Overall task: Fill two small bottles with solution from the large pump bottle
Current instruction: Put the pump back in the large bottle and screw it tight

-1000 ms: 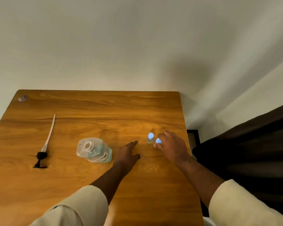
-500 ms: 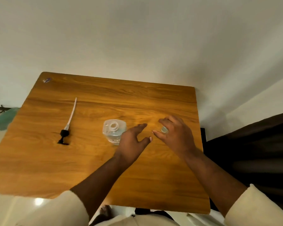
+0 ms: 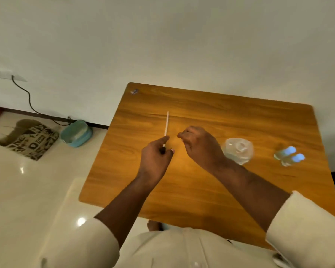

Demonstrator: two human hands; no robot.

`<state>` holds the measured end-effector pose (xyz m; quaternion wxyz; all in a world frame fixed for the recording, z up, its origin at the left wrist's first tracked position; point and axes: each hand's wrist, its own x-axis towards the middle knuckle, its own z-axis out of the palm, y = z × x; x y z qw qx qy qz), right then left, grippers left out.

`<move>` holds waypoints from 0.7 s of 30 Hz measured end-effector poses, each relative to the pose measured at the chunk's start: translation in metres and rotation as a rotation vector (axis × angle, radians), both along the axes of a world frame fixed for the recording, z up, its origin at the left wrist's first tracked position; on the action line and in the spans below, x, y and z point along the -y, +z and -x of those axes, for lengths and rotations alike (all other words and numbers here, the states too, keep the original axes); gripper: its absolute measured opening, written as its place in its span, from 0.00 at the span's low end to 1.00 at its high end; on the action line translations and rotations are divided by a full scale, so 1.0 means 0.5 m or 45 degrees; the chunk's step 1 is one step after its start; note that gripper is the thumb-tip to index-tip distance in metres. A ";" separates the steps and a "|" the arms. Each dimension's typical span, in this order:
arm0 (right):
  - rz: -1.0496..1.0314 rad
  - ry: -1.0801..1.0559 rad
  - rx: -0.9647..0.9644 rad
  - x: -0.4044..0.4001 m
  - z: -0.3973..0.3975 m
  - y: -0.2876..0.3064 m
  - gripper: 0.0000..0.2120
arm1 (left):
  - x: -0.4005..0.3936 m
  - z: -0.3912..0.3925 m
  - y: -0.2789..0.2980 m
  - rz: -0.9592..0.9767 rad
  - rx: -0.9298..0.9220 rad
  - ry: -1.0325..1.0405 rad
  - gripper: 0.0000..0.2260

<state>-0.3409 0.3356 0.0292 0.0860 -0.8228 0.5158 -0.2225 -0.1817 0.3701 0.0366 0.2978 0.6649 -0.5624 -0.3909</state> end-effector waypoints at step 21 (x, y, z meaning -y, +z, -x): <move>-0.512 -0.426 -0.086 0.013 -0.180 -0.220 0.08 | 0.039 -0.231 -0.183 -0.343 0.462 -0.552 0.28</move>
